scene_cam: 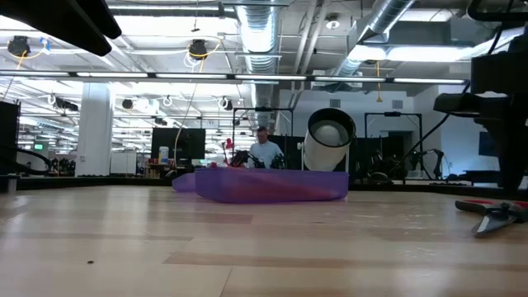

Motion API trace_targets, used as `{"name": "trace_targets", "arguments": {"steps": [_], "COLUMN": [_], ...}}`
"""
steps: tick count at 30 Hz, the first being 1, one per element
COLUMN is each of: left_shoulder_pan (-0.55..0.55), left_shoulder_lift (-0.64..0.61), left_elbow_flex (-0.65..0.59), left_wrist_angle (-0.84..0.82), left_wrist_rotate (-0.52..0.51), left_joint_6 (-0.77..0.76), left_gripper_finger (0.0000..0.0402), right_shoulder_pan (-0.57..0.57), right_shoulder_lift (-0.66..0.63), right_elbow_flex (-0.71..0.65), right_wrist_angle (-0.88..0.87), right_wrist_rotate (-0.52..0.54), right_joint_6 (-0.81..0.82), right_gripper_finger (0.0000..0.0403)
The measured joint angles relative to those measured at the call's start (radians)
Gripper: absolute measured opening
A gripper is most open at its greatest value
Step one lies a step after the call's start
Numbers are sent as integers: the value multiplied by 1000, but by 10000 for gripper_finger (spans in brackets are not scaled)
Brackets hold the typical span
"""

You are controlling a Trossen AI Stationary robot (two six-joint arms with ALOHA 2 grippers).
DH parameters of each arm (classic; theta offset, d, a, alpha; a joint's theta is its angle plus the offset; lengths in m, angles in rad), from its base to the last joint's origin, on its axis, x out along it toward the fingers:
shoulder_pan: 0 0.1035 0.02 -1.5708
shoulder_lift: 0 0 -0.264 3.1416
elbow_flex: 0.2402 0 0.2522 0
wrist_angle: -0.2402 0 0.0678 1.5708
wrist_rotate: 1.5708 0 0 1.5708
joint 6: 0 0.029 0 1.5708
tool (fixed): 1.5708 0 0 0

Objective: Pick & place school supplies into a supply box
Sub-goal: Put the black scissors into the purple supply box

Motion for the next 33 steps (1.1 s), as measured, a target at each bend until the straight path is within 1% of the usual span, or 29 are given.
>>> {"name": "trace_targets", "arguments": {"steps": [4, 12, 16, 22, 25, 29, 33], "left_shoulder_pan": [1, 8, 8, 8, 8, 8, 8], "left_shoulder_lift": [0, 0, 0, 0, 0, 0, 0], "left_elbow_flex": [0, 0, 0, 0, 0, 0, 0], "left_wrist_angle": [0, -1, -2, -2, -2, -2, -2], "left_wrist_rotate": [-7, -6, -6, -5, -5, -2, -2], "left_joint_6": [9, 13, 13, 13, 13, 13, 13], "left_gripper_finger": [176, 176, 176, 176, 176, 176, 176], "right_shoulder_pan": [-3, -23, -25, -48, -56, -70, -75], "right_shoulder_lift": [0, 0, 0, 10, 8, 8, 8], "right_elbow_flex": [0, 0, 0, 0, 0, 0, 0], "right_wrist_angle": [0, -13, -8, 8, 49, 55, 50], "right_wrist_rotate": [4, 12, 12, 13, 9, -4, -18], "right_joint_6": [6, -56, -133, -180, -212, -216, -218], "right_gripper_finger": [76, 103, 122, 160, 174, 175, 162]}}
